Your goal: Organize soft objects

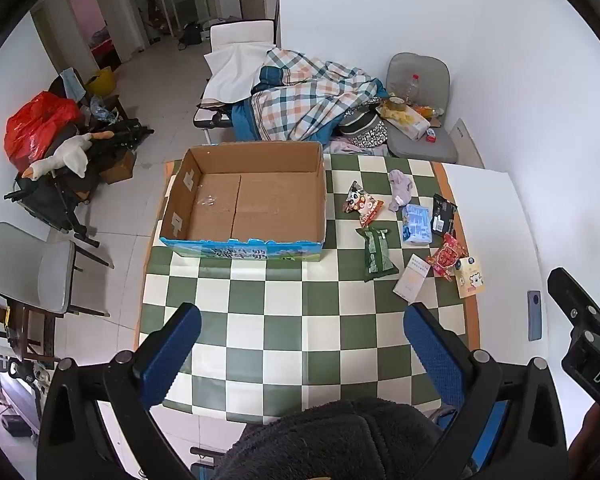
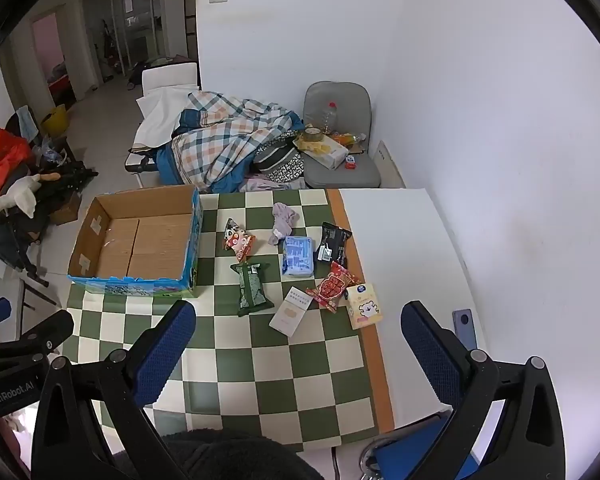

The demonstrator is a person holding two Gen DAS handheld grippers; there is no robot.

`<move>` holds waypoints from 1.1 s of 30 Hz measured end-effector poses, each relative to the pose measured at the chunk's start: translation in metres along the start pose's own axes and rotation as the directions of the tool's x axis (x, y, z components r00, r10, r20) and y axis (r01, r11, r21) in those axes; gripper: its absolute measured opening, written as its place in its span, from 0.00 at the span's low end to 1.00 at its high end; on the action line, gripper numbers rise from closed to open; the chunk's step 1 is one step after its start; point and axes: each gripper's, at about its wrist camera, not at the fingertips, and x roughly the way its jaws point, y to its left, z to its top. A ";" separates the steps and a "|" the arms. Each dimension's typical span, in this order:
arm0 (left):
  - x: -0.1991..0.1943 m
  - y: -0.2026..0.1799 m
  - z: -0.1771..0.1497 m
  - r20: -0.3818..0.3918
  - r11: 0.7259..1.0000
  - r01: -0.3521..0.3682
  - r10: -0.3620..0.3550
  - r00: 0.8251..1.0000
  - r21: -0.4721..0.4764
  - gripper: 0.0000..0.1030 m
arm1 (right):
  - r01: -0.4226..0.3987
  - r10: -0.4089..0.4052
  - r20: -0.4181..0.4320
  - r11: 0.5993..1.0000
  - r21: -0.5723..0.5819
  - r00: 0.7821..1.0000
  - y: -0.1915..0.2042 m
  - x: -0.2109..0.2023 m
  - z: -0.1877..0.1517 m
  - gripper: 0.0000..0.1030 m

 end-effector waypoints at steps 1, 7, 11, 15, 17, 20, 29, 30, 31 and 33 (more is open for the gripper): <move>0.000 0.000 0.000 0.001 1.000 0.001 -0.001 1.000 0.000 1.00 | 0.000 0.000 -0.004 1.000 -0.001 1.000 0.000 0.000 0.000 1.00; -0.005 0.000 0.003 0.007 1.000 0.002 -0.002 1.000 0.010 1.00 | -0.003 0.003 0.003 1.000 0.003 1.000 -0.001 -0.003 0.001 1.00; -0.005 -0.002 0.006 0.017 1.000 -0.009 0.009 1.000 0.009 1.00 | -0.008 0.008 0.002 1.000 0.003 1.000 -0.001 0.003 0.000 1.00; -0.007 -0.008 0.009 0.023 1.000 -0.012 0.012 1.000 0.009 1.00 | -0.010 0.010 0.014 1.000 0.009 1.000 -0.003 -0.001 0.001 1.00; -0.007 -0.008 0.008 0.026 1.000 -0.009 0.009 1.000 0.010 1.00 | -0.015 0.015 0.018 1.000 0.005 1.000 -0.001 -0.011 0.003 1.00; -0.014 -0.009 0.008 0.035 1.000 -0.009 0.009 0.999 0.009 1.00 | -0.026 0.026 0.023 1.000 -0.002 0.999 -0.006 -0.008 -0.001 1.00; -0.018 -0.009 0.008 0.051 1.000 -0.009 0.009 0.999 0.008 1.00 | -0.025 0.025 0.028 1.000 -0.004 0.999 -0.003 -0.010 0.001 1.00; -0.018 -0.007 0.007 0.055 1.000 -0.009 0.008 0.998 0.007 1.00 | -0.026 0.026 0.031 1.000 -0.004 0.999 -0.004 -0.008 0.001 1.00; -0.019 -0.008 0.007 0.059 1.000 -0.009 0.009 0.998 0.007 1.00 | -0.026 0.026 0.034 1.000 -0.003 0.999 -0.005 -0.008 0.000 1.00; -0.021 -0.006 0.006 0.067 1.000 -0.009 0.009 0.998 0.006 1.00 | -0.030 0.030 0.037 1.000 -0.003 0.999 -0.004 -0.009 0.001 1.00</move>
